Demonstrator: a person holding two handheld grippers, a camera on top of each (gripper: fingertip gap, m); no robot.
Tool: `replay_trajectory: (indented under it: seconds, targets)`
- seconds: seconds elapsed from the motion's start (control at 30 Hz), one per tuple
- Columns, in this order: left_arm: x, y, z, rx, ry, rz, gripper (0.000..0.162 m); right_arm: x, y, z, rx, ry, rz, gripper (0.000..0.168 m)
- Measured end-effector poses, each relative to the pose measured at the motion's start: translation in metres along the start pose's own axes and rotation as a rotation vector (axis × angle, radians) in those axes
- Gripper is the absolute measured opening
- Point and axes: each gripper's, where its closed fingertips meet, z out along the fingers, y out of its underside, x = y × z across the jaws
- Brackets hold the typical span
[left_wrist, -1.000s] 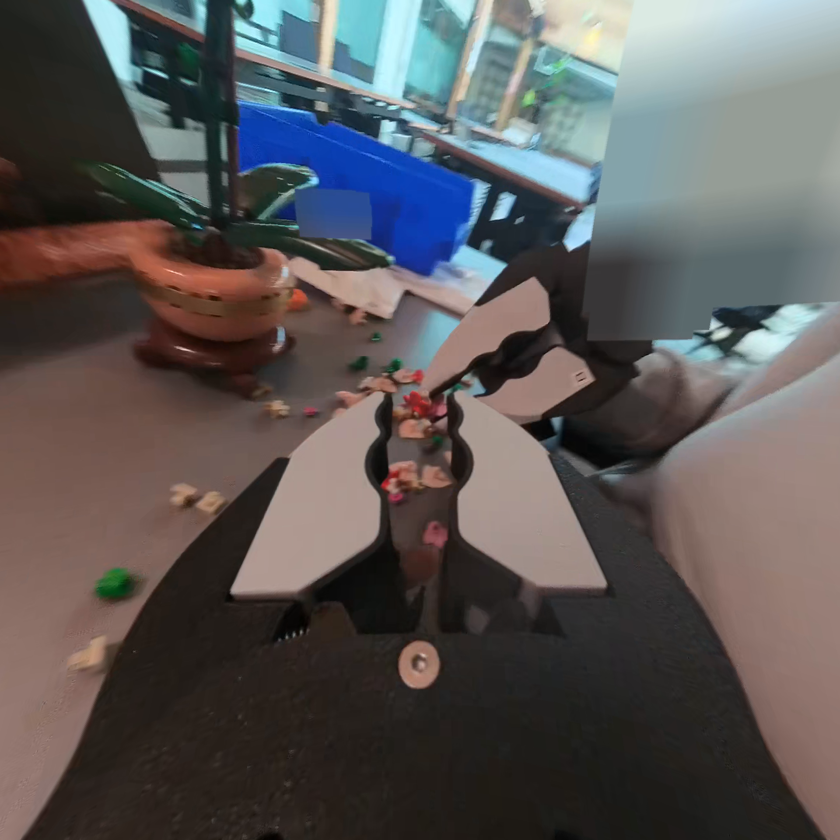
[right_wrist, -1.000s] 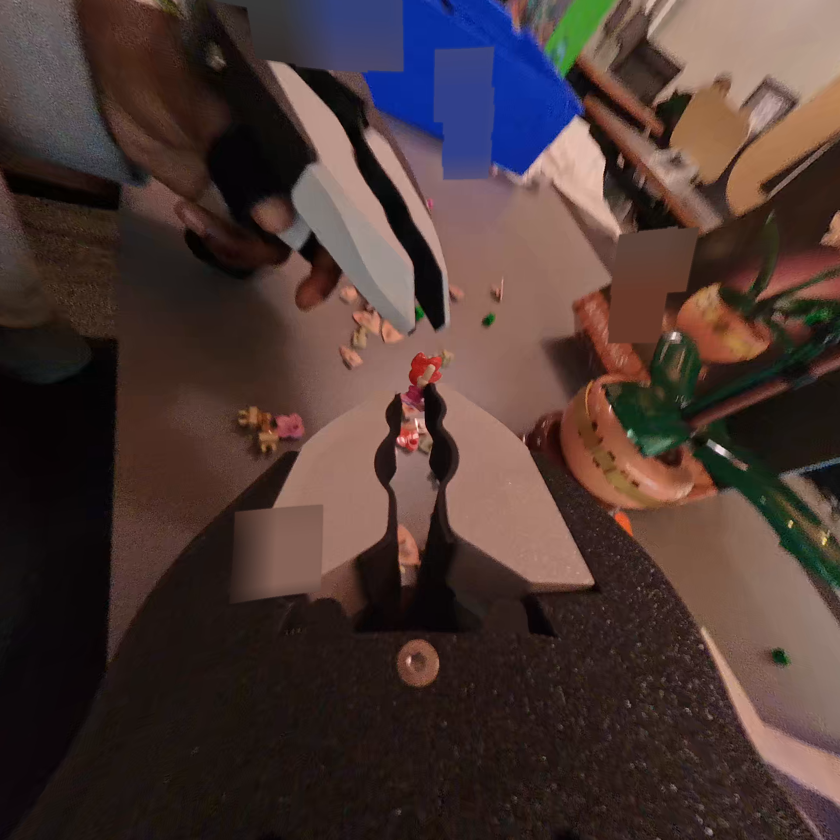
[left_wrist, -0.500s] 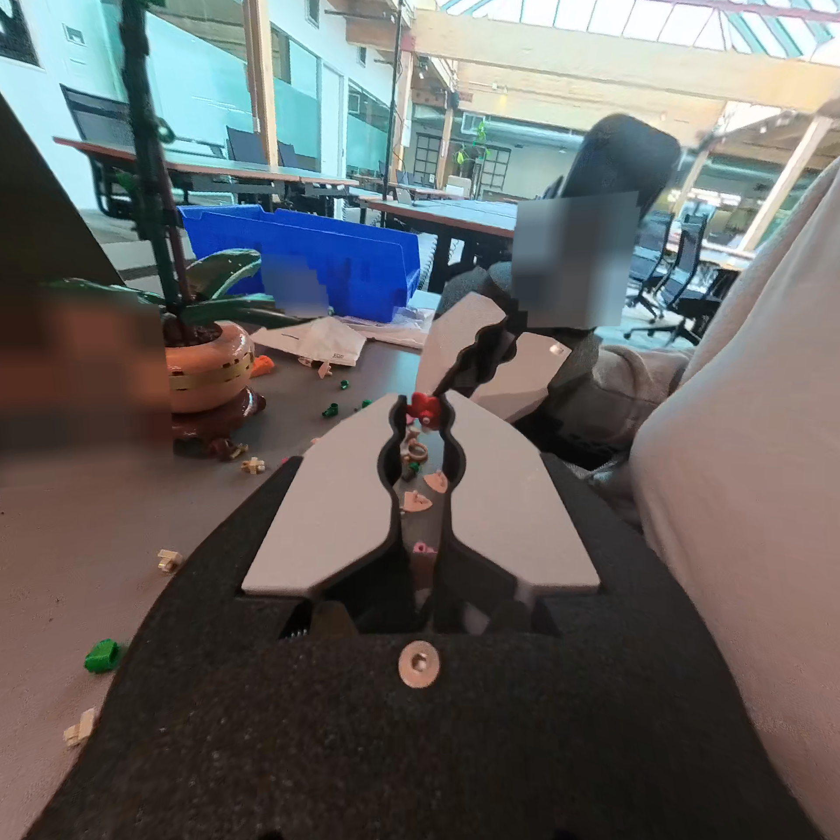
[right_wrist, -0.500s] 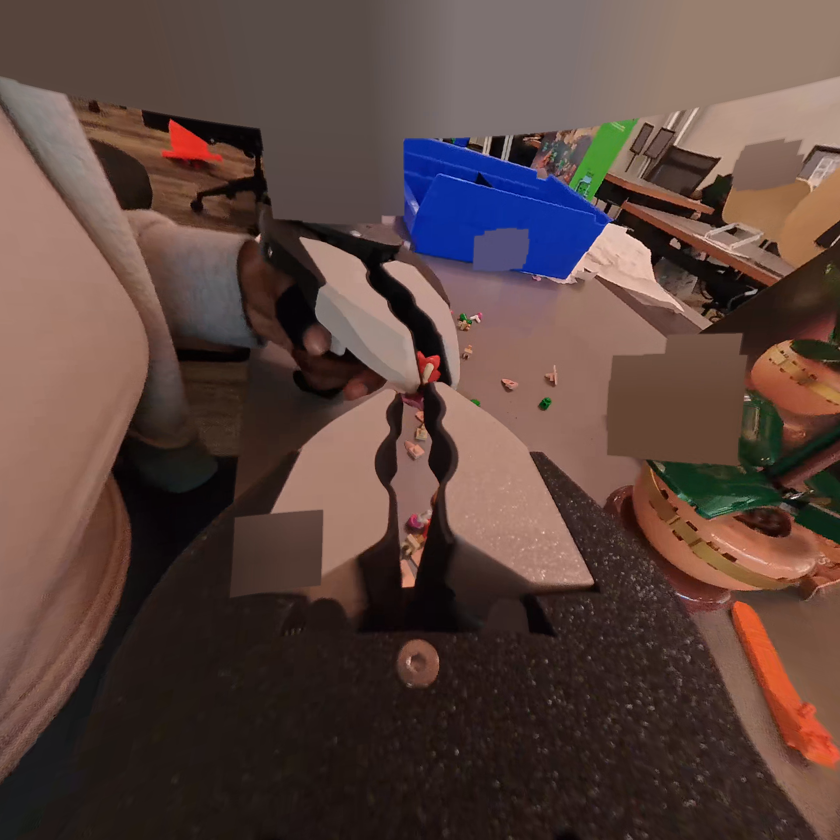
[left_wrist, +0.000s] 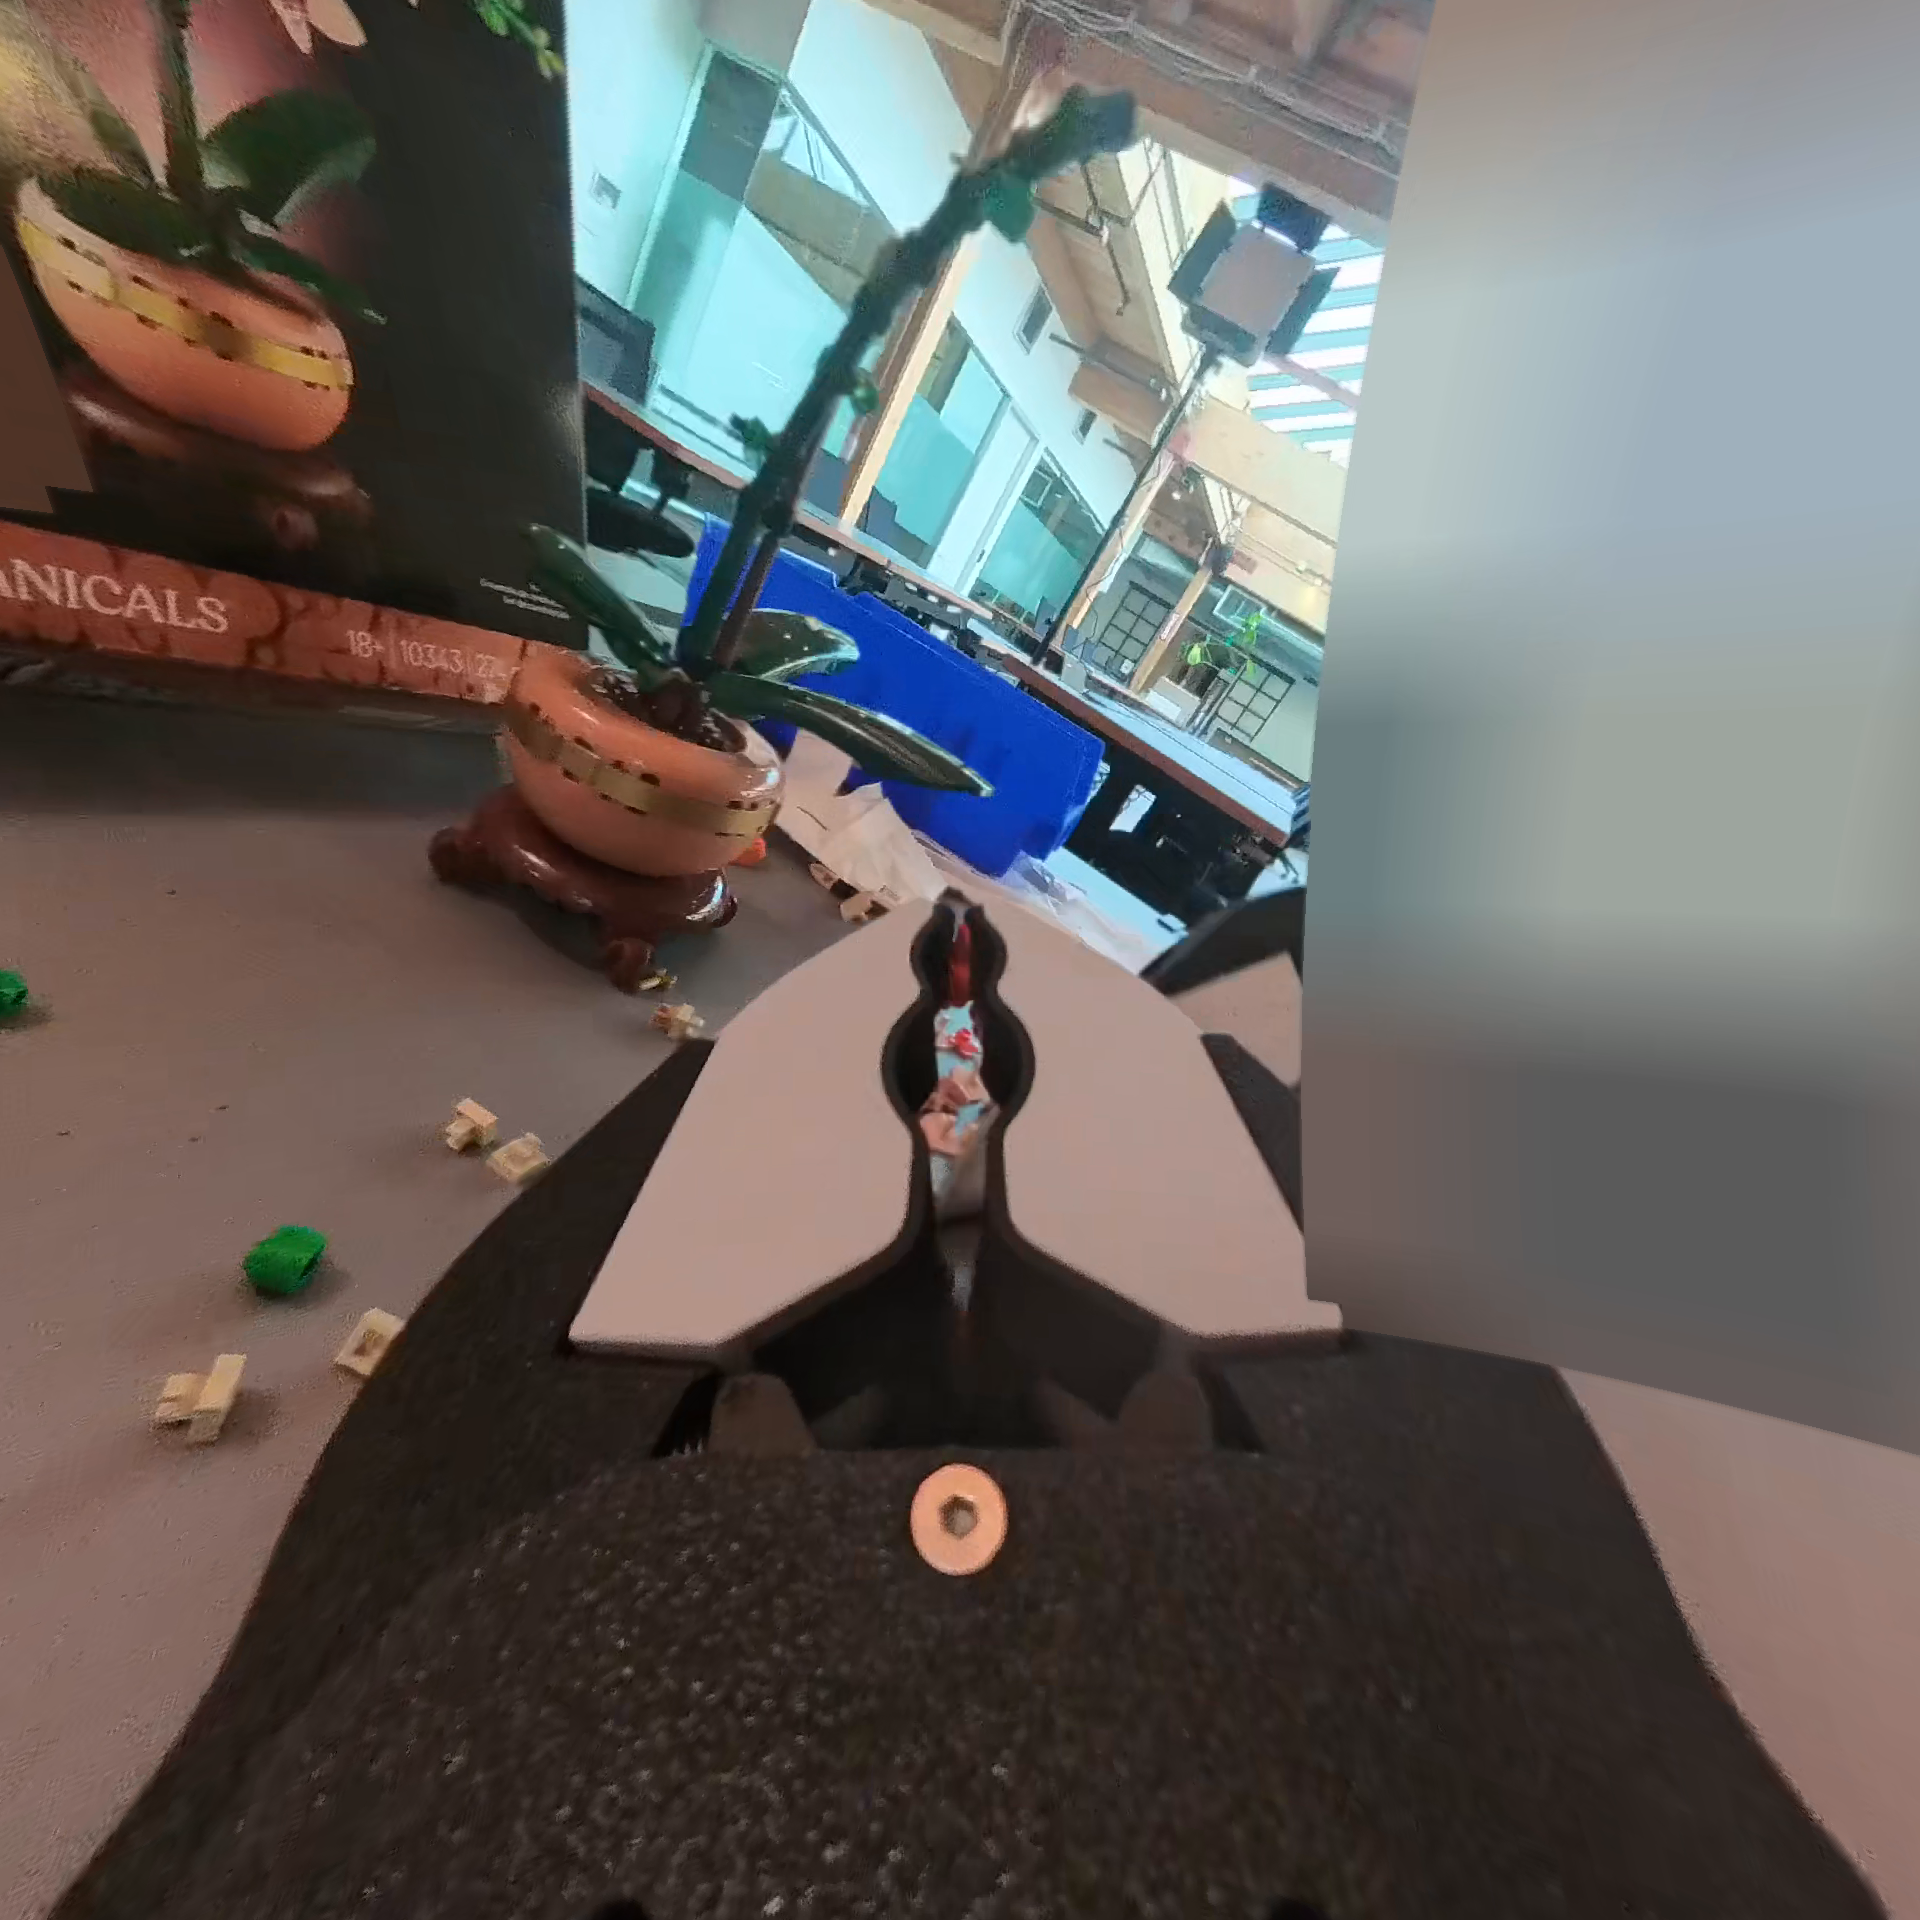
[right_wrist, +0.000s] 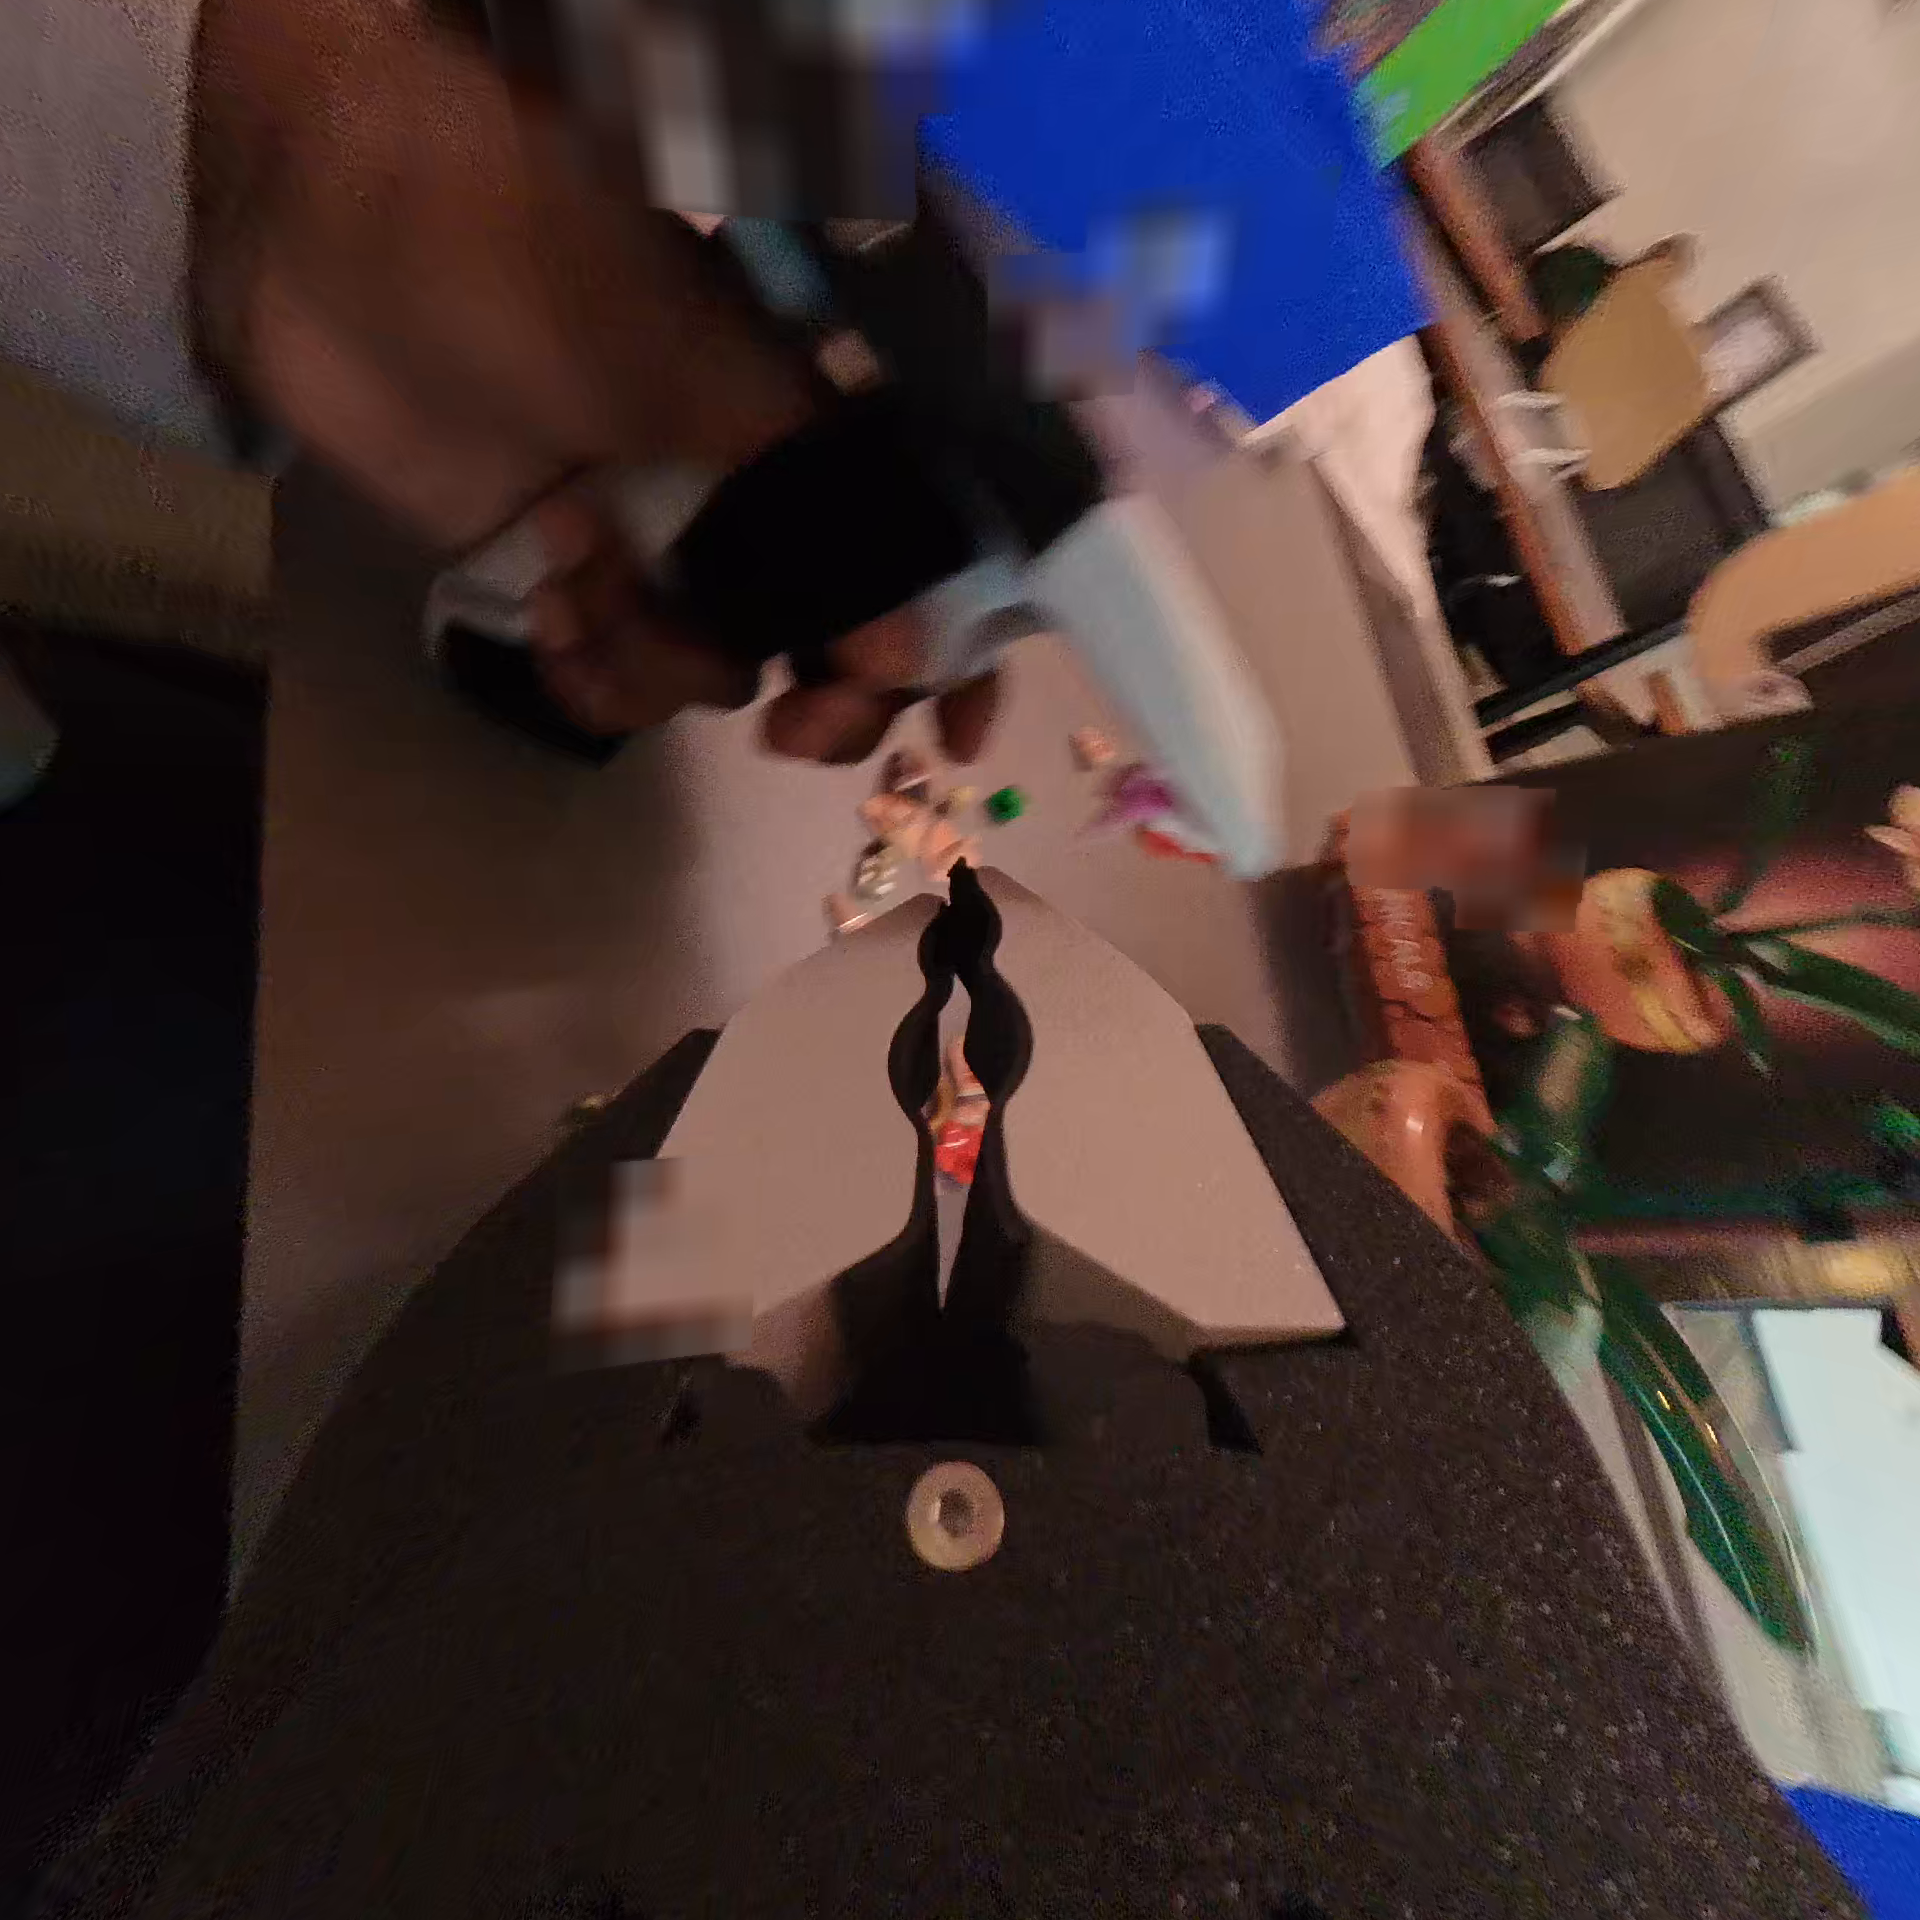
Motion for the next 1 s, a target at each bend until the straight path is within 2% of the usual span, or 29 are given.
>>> replay_trajectory:
  seconds: [0.03,0.13,0.4,0.43,0.5,0.57,0.63,0.67,0.73,0.87,1.0]
  targets:
    - [-0.005,0.0,0.001,-0.006,-0.017,-0.011,0.001,-0.013,0.003,0.008,-0.028,-0.023,-0.08,0.0]
    - [-0.013,-0.001,0.0,-0.009,-0.041,-0.03,0.001,-0.023,0.011,0.019,-0.081,-0.016,-0.169,0.0]
    - [-0.026,-0.018,-0.022,0.092,-0.057,-0.103,0.001,0.009,0.018,0.007,0.019,0.049,0.031,0.0]
    - [-0.026,-0.021,-0.023,0.11,-0.051,-0.118,0.001,0.012,0.02,0.008,0.012,0.046,0.079,0.0]
    - [-0.024,-0.024,-0.025,0.143,-0.028,-0.152,0.001,0.01,0.022,0.01,0.01,-0.028,0.227,0.025]
    - [-0.024,-0.025,-0.026,0.155,-0.016,-0.182,0.001,0.01,0.022,0.01,0.05,-0.079,0.368,0.028]
    - [-0.024,-0.024,-0.026,0.161,-0.017,-0.194,0.001,0.02,0.015,0.005,0.126,-0.049,0.442,0.025]
    - [-0.024,-0.024,-0.026,0.163,-0.024,-0.197,0.001,0.027,0.005,-0.001,0.192,-0.021,0.439,0.015]
    - [-0.022,-0.024,-0.025,0.167,-0.023,-0.208,0.001,0.036,-0.021,-0.012,0.321,0.041,0.374,0.011]
    - [-0.017,-0.022,-0.019,0.175,-0.016,-0.249,0.001,0.035,-0.037,-0.002,0.27,0.111,0.225,0.02]
    - [-0.014,-0.022,-0.017,0.203,-0.021,-0.279,0.001,0.04,-0.042,0.004,0.27,0.166,0.247,0.006]
